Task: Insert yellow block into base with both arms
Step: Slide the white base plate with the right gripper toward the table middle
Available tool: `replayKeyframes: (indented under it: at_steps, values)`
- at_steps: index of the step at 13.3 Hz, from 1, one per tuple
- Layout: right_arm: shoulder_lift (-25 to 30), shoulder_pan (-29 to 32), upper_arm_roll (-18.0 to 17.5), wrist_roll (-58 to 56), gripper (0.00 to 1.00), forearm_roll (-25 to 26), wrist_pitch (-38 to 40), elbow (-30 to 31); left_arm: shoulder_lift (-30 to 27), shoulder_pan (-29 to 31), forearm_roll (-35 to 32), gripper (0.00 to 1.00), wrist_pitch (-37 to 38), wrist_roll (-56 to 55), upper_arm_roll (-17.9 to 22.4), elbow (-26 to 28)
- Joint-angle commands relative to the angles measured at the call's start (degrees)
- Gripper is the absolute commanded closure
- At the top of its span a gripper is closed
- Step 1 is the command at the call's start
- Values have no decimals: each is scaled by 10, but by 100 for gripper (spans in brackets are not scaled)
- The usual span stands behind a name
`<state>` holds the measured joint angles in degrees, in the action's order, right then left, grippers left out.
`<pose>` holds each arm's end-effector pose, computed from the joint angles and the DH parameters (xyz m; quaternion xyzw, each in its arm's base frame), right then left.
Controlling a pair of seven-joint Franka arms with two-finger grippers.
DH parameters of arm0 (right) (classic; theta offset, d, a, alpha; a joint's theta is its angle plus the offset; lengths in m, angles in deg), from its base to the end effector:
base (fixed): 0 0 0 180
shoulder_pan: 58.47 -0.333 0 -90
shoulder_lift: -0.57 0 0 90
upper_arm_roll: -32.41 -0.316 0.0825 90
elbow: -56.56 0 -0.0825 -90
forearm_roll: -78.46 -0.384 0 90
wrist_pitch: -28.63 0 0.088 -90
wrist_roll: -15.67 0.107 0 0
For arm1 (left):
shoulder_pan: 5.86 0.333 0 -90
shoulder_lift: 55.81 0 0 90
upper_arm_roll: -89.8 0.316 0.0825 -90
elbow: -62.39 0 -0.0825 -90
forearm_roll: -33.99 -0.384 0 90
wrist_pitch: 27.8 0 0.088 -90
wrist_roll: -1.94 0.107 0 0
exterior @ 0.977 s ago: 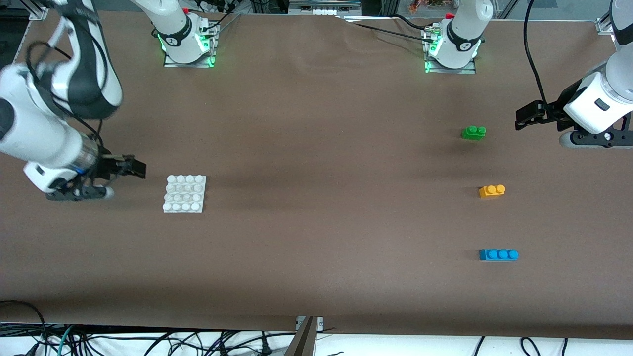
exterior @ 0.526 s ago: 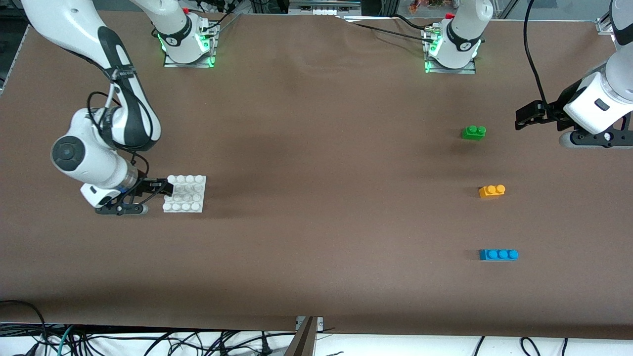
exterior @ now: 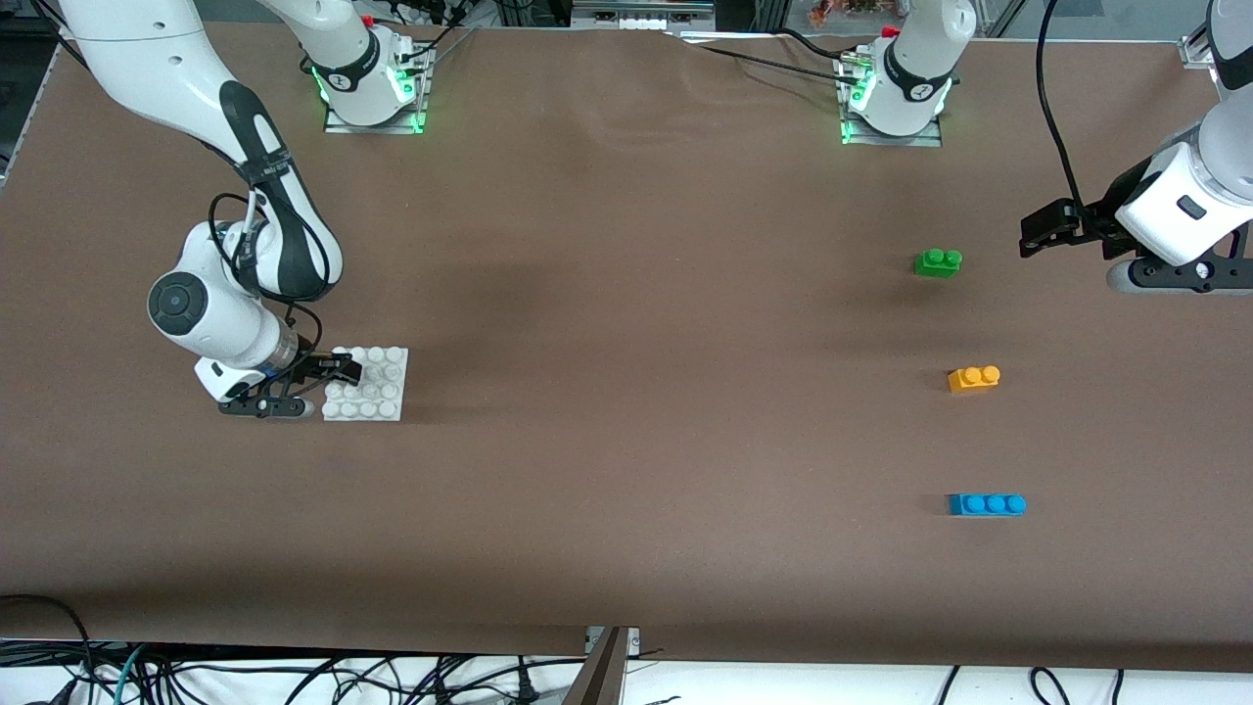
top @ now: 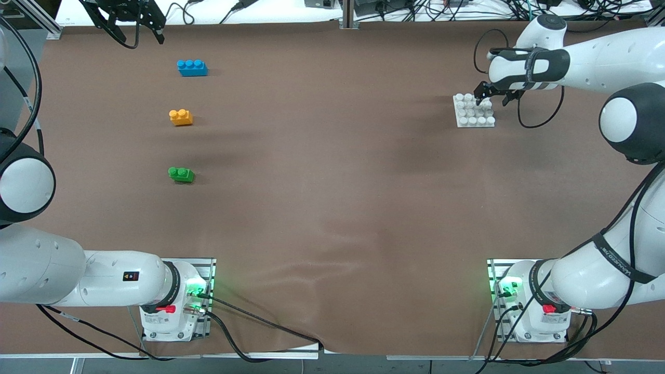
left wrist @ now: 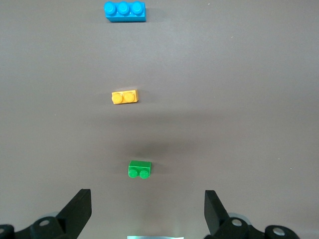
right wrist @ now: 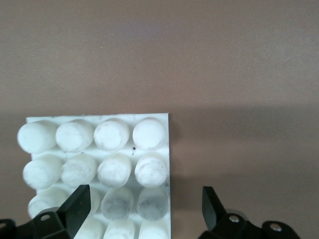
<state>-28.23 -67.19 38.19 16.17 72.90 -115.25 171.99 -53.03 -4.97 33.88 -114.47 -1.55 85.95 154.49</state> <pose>0.6028 0.0312 0.2008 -0.9999 0.0118 0.0012 0.0042 0.5585 -0.0278 0.5758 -0.9974 -0.0045 0.0715 0.0034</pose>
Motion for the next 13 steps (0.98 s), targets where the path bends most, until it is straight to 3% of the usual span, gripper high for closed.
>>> replayKeyframes:
  at_steps: [1, 4, 10, 13]
  values:
    - [-12, 5, -7, 6, 1, -9, -35, 9, -1, 3, 2, 0, 6, 11, -3, -3]
    - [-21, 5, -7, 6, 3, -9, -46, 9, -1, 3, 2, 0, 6, 11, -3, -3]
    - [-26, 4, -14, 8, 19, -9, -57, 9, -1, 3, 2, 0, 6, 11, -3, -3]
    - [-27, 1, -19, 14, 20, -9, -66, 9, -1, 3, 2, 0, 6, 11, -3, -3]
